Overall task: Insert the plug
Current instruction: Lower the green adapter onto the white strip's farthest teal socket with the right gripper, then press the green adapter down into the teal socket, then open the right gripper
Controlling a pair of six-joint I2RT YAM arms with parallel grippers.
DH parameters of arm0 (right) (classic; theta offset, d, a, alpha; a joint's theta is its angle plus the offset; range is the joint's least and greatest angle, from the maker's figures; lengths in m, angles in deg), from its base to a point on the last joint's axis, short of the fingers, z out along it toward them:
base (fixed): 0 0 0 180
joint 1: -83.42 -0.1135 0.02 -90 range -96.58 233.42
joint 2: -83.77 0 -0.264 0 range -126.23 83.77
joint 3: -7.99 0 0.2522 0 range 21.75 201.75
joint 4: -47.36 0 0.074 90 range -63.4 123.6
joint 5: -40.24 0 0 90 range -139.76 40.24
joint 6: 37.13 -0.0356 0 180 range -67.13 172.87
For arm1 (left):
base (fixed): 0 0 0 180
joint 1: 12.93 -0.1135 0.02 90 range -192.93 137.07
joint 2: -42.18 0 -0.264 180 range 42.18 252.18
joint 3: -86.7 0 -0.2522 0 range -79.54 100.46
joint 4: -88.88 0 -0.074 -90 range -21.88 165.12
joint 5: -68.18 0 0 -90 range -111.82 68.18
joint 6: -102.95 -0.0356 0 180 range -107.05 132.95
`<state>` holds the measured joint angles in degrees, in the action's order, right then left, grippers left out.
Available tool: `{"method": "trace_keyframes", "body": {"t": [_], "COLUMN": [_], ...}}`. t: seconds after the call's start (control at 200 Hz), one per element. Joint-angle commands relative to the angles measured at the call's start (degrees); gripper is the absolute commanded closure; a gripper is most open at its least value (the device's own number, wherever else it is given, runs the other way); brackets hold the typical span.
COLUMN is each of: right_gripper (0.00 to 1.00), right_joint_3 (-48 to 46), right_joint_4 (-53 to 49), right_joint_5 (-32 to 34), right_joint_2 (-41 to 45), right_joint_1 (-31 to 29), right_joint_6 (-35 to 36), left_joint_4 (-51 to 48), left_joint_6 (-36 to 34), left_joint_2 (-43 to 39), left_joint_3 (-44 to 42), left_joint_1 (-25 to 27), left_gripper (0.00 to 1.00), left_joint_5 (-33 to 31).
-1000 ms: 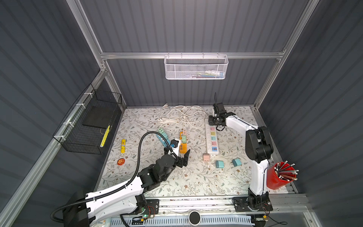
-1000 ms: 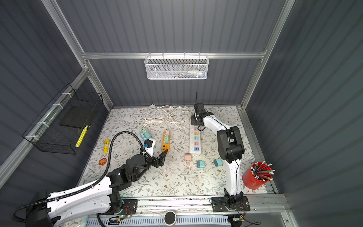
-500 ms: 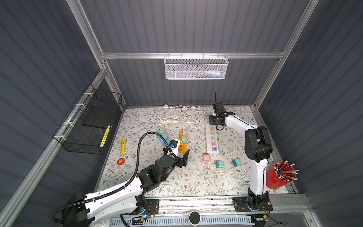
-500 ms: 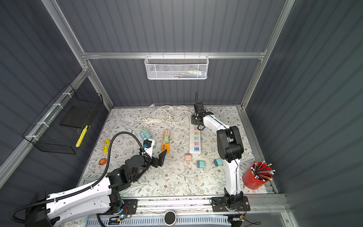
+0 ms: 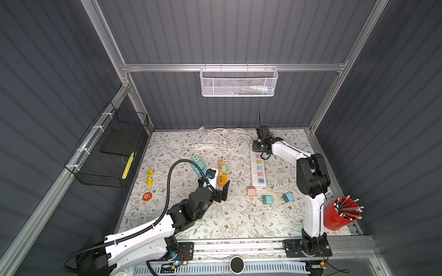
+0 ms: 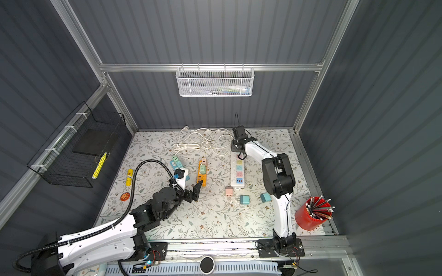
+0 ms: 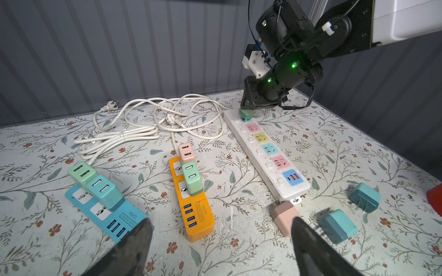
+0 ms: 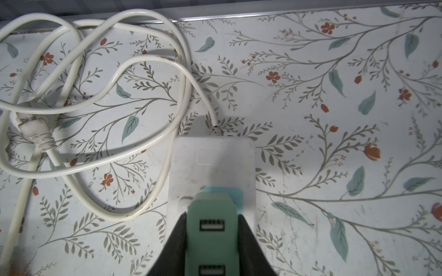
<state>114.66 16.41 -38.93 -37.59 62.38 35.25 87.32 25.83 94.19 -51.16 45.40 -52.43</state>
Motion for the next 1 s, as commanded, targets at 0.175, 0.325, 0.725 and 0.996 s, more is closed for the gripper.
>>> {"method": "trace_keyframes", "body": {"t": [0.175,0.325,0.725,0.996], "right_gripper": [0.88,0.88,0.88,0.88], "right_joint_3": [-8.6,-9.4,2.9,3.2], "right_joint_4": [0.5,0.2,-3.8,-4.0], "right_joint_5": [0.4,0.8,-0.6,-1.6], "right_joint_2": [2.7,4.0,-0.8,-1.6], "right_joint_1": [-0.8,-0.1,1.8,1.6], "right_joint_6": [-1.9,-0.2,0.0,0.6], "left_joint_4": [0.8,0.4,1.5,1.7], "left_joint_6": [-0.8,-1.1,-1.2,-1.3], "left_joint_2": [-0.2,-0.2,1.3,1.2], "left_joint_3": [-0.7,-0.2,0.2,-0.1], "left_joint_1": [-0.6,-0.8,-1.2,-1.6], "left_gripper": [0.09,0.09,0.09,0.09], "left_joint_5": [1.0,1.2,1.5,1.8]}}
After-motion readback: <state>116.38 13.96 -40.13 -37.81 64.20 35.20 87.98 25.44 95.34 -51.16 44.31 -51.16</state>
